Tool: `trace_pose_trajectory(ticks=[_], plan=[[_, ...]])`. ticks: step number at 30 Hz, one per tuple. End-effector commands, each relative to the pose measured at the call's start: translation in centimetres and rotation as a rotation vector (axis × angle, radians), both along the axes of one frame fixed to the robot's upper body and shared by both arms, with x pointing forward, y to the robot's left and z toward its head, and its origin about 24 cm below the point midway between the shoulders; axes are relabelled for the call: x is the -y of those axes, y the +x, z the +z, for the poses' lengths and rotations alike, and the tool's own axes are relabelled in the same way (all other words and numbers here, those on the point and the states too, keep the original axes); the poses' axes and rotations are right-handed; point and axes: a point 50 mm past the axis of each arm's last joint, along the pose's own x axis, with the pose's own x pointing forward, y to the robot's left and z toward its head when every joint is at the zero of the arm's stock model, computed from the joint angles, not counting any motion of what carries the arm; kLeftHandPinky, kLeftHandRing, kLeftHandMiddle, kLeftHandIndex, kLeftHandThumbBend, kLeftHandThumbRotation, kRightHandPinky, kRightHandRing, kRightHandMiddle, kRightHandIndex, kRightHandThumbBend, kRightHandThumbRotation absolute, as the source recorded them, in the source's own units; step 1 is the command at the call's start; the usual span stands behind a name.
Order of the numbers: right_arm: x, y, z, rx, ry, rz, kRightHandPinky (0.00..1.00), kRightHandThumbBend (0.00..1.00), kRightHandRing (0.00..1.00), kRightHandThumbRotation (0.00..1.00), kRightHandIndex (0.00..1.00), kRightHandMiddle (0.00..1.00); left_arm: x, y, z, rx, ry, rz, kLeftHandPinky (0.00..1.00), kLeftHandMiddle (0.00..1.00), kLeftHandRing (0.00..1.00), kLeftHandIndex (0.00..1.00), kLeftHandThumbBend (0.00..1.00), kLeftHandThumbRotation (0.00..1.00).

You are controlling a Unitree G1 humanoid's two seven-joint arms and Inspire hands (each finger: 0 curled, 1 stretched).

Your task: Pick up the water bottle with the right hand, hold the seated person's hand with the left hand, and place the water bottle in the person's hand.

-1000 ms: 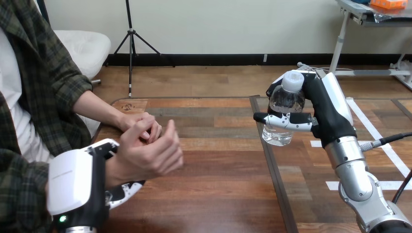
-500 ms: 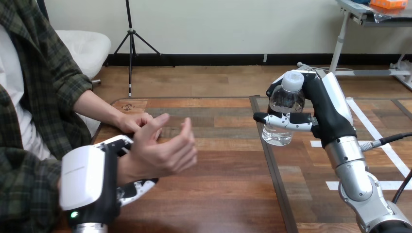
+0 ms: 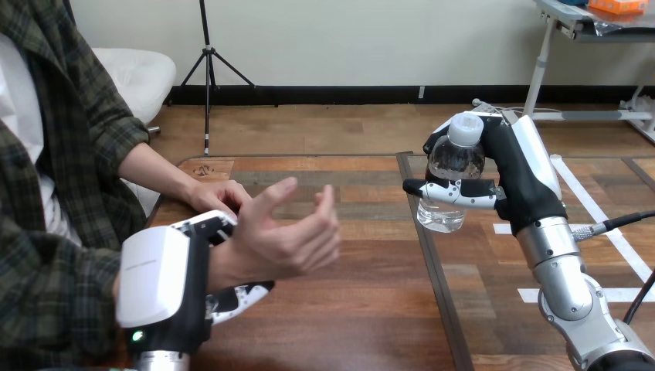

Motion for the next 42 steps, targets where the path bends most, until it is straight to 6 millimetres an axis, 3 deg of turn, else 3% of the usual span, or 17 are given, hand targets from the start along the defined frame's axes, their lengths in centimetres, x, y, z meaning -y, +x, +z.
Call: trace_pose_trajectory(ticks=[1, 42], plan=[[-0.4, 1.1, 3.0, 0.128, 0.041, 0.012, 0.38, 0.74, 0.41, 0.0, 0.43, 0.46, 2.4, 1.2, 2.4, 0.128, -0.042, -0.109, 0.27, 0.36, 0.31, 0.39, 0.92, 0.0], [-1.2, 1.1, 3.7, 0.171, 0.066, 0.059, 0.37, 0.74, 0.41, 0.0, 0.43, 0.46, 4.5, 1.1, 2.9, 0.172, -0.079, -0.198, 0.26, 0.36, 0.31, 0.37, 0.92, 0.0]])
